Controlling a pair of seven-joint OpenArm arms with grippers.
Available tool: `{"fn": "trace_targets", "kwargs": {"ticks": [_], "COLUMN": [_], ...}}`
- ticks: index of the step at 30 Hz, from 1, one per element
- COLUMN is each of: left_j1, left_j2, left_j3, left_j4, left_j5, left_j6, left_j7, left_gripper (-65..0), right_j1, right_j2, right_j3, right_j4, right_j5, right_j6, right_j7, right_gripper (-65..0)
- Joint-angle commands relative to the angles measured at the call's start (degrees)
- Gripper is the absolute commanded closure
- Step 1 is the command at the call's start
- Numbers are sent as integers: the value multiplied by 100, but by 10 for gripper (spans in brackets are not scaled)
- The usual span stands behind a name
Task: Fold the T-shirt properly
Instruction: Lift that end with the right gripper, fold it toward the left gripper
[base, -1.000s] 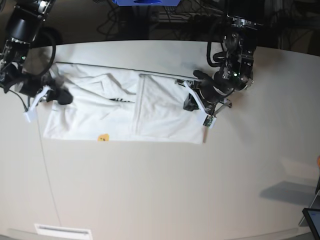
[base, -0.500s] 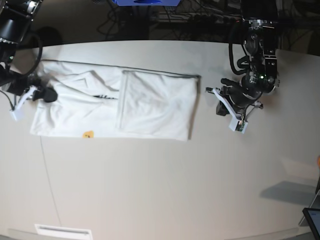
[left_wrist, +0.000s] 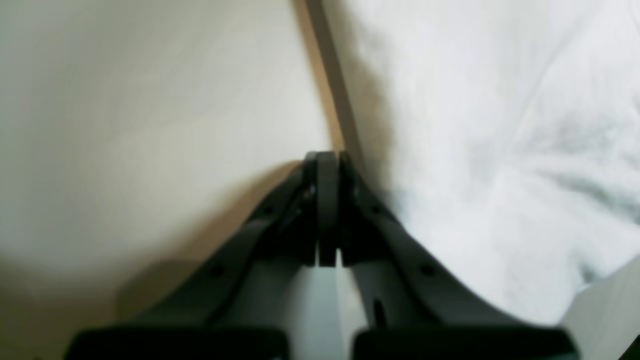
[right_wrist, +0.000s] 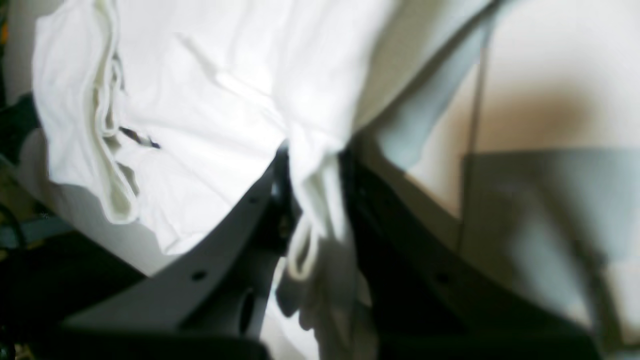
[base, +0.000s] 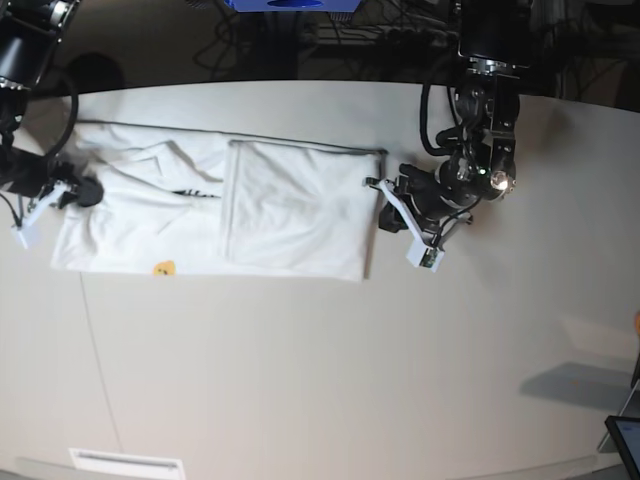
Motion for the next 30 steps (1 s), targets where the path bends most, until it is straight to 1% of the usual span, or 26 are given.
{"fn": "trace_targets", "kwargs": {"ticks": [1, 5, 8, 11, 14, 17, 19, 21, 23, 24, 26, 28, 30], "left_j1": [-9, -9, -9, -9, -26, -114, -220, -281, -325, -325, -387, -440, -457], "left_j2": [36, 203, 264, 317, 335, 449, 449, 458, 537, 590, 695, 722, 730], "left_j3": [2, 2, 2, 11, 11, 38, 301, 574, 679, 679, 706, 732, 723], "left_j4": [30, 56, 74, 74, 74, 30, 12, 12, 12, 12, -5, -128, -251], "left_j5": [94, 94, 50, 50, 42, 42, 42, 42, 42, 68, 86, 68, 86], "left_j6": [25, 25, 25, 25, 25, 16, 16, 16, 16, 16, 16, 16, 16], "left_j7": [175, 201, 210, 210, 210, 219, 219, 219, 219, 219, 219, 219, 219], "left_gripper": [0, 0, 0, 0, 0, 0, 0, 0, 0, 0, 0, 0, 0], "right_j1": [78, 78, 78, 78, 78, 78, 78, 78, 78, 78, 69, 69, 69], "right_j2": [150, 141, 141, 141, 211, 238, 238, 220, 185, 114, -17, -149, -211], "right_j3": [23, 23, 14, -3, -329, -733, -962, -1234, -1507, -1621, -1823, -2122, -2430], "right_j4": [235, 710, 1044, 1387, 1686, 1888, 2055, 2318, 2617, 2740, 3083, 3356, 3540], "right_j5": [116, 116, 125, 116, 116, 116, -16, -420, -877, -1132, -1792, -2433, -2978], "right_j6": [-48, -496, -901, -1217, -1762, -2149, -2439, -2659, -2729, -2765, -2940, -3099, -3213], "right_j7": [47, 30, 21, 21, 74, 153, 320, 425, 452, 452, 452, 452, 452], "right_gripper": [-3, -3, -3, -3, -3, -3, -3, -3, -3, -3, -3, -3, -3]}}
